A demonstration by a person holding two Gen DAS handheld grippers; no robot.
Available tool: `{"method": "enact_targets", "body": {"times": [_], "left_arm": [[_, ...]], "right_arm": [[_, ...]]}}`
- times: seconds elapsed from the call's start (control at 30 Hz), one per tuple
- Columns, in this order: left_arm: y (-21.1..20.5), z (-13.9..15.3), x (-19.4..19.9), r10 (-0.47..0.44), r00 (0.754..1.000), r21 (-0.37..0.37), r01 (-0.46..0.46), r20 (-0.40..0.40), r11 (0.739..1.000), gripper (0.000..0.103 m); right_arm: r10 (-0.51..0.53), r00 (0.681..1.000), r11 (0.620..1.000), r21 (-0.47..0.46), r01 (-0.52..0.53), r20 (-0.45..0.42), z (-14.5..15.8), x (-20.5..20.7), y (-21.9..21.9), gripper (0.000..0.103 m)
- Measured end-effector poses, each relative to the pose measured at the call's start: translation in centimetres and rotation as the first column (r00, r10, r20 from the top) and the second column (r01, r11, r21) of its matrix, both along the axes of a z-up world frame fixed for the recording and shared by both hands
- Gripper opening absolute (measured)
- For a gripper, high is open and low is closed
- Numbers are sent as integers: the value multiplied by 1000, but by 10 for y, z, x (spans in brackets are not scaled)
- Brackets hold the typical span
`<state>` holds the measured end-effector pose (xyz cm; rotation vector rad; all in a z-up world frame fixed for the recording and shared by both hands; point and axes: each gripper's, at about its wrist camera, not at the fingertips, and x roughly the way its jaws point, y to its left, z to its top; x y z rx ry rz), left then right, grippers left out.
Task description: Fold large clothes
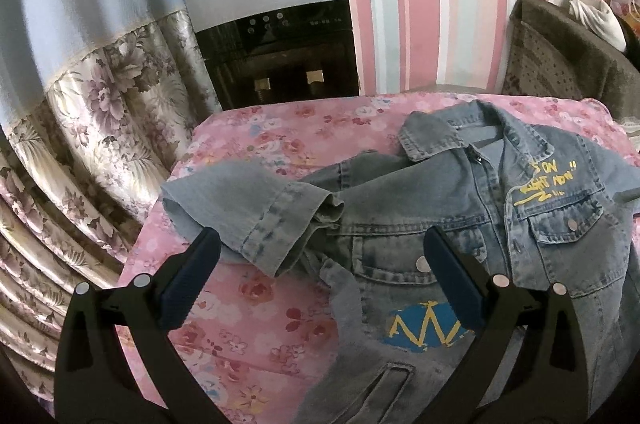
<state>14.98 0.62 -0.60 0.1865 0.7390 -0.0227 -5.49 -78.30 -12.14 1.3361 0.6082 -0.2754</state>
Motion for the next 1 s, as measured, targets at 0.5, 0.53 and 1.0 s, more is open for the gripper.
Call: {"method": "enact_targets", "body": {"times": [0.5,0.53,1.0], "left_arm": [[11,8,-8,33,999,2,-33,22,999,100],[9,9,-7,32,999,-6,-32,23,999,100],[2,13,-24,-17,999,-8,18,39,1000,100]], "right_arm": [[-15,961,971,-235,-52,-275,45,-24,-32,101],[7,953,951,-292,-99,-302,49,-11,-17,101],[-75,891,897,-421,-135,-447,30,96,98,84]]}}
